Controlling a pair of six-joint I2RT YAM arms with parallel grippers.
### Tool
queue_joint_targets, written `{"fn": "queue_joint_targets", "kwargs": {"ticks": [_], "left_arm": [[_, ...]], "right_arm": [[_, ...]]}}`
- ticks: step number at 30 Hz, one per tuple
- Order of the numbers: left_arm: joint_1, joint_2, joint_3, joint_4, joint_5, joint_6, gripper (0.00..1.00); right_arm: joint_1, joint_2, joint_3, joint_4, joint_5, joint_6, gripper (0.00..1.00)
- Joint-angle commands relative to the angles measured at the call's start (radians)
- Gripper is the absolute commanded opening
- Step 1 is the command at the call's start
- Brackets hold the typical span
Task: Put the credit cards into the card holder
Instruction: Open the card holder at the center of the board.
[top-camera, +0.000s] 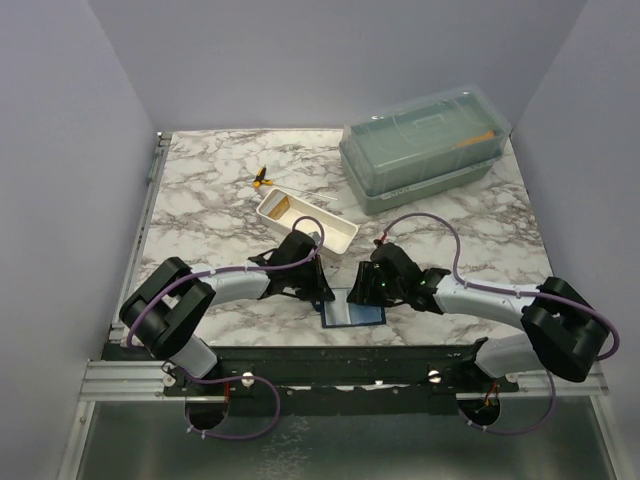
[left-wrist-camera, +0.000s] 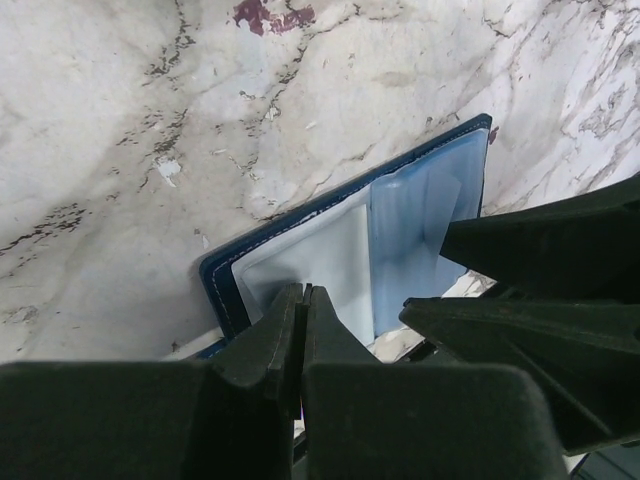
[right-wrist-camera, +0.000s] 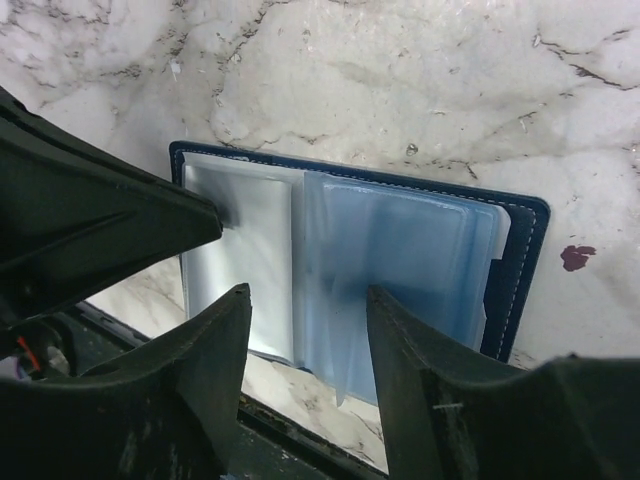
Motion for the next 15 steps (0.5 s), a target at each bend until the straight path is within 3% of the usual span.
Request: {"fn": "queue_joint_targets", "kwargs": {"ticks": [1, 10, 15], "left_arm": [[0.005, -0.004, 0.026, -0.014, 0.035, 0.024, 0.0], [0.005, -0.009, 0.026, -0.014, 0.041, 0.022, 0.0], [0.006, -0.013, 0.023, -0.014, 0.034, 0.021, 0.0]], "right_arm": [[-0.038, -0.041, -0.049, 0.104, -0.145, -0.001, 0.53], [-0.042, 0.055, -0.078, 0.218, -0.179, 0.035, 0.52], [-0.043, 0.037, -0.035, 0.167, -0.212, 0.024, 0.52]]}}
